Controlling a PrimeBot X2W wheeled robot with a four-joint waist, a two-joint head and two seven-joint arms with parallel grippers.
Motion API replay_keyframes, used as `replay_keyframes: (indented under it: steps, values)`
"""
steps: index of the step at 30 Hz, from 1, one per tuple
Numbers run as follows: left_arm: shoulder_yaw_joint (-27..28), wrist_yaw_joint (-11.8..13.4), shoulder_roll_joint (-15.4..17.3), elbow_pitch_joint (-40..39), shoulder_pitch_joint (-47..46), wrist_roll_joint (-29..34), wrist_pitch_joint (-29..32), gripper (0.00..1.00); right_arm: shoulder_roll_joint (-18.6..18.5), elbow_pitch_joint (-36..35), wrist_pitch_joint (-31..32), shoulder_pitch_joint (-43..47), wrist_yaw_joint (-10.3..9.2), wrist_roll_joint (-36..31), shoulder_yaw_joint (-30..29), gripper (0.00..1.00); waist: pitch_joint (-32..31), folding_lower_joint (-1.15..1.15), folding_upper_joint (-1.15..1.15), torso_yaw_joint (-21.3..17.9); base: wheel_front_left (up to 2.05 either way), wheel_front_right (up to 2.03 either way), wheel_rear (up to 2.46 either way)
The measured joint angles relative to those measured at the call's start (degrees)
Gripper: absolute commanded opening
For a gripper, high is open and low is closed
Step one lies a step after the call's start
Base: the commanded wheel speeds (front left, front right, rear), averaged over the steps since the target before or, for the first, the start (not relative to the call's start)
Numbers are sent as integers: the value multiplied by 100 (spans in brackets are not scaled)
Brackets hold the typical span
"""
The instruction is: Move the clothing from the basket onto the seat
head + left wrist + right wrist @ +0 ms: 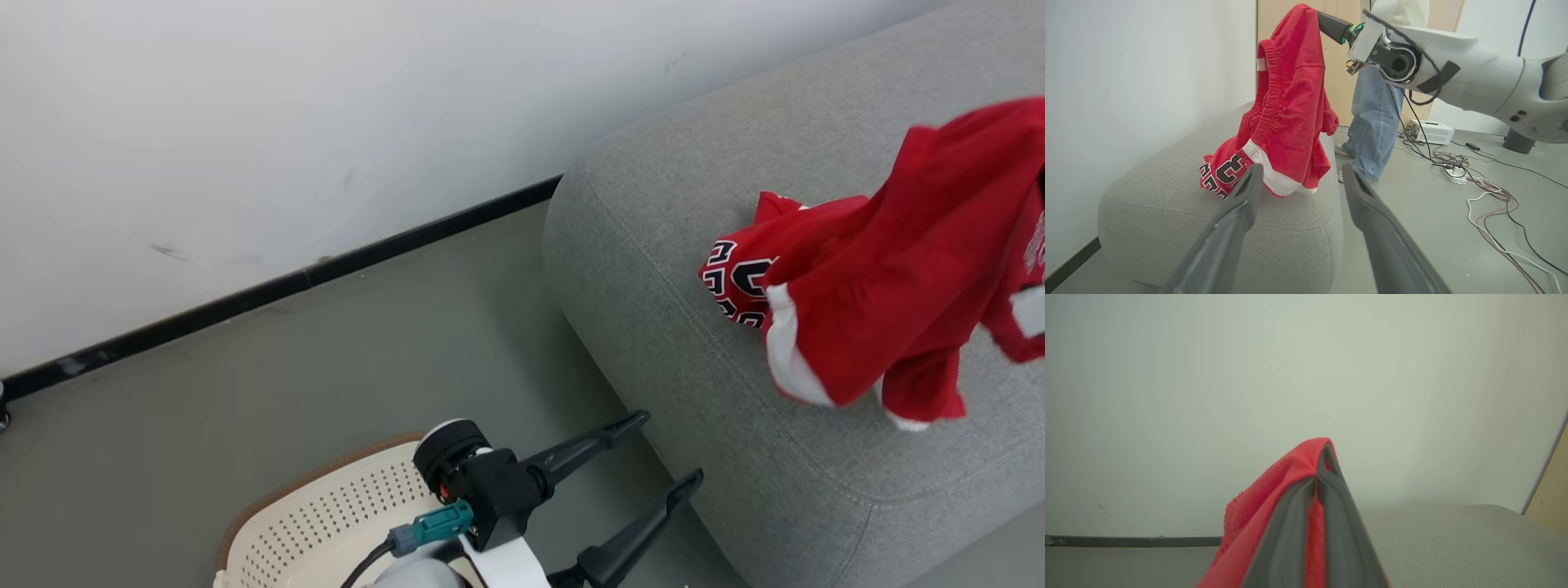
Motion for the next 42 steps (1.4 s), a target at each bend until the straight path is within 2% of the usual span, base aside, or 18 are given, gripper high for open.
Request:
replay_keyframes:
  steps: [11,24,27,33,42]
  values:
    - [192,0,-102,-25,-325,196,-7,100,-425,526,294,-1107,0,-5,-111,0,428,0,0,67,0,0,0]
    - [361,0,-46,-94,-657,442,-8,100,-1203,1200,186,-1984,0,-98,-894,0,936,0,0,292,0,0,0]
    - [385,0,-45,-118,-745,466,-9,100,-1111,1470,149,-1963,0,-96,-901,0,1049,0,0,348,0,0,0]
    - [396,0,-57,-155,-931,546,-49,100,-690,1942,-32,-1614,0,-42,-816,0,1276,0,0,450,0,0,0]
    - [315,0,-97,-214,-1154,643,-49,100,-19,2284,-170,-1187,0,-66,-521,0,1598,0,0,558,0,0,0]
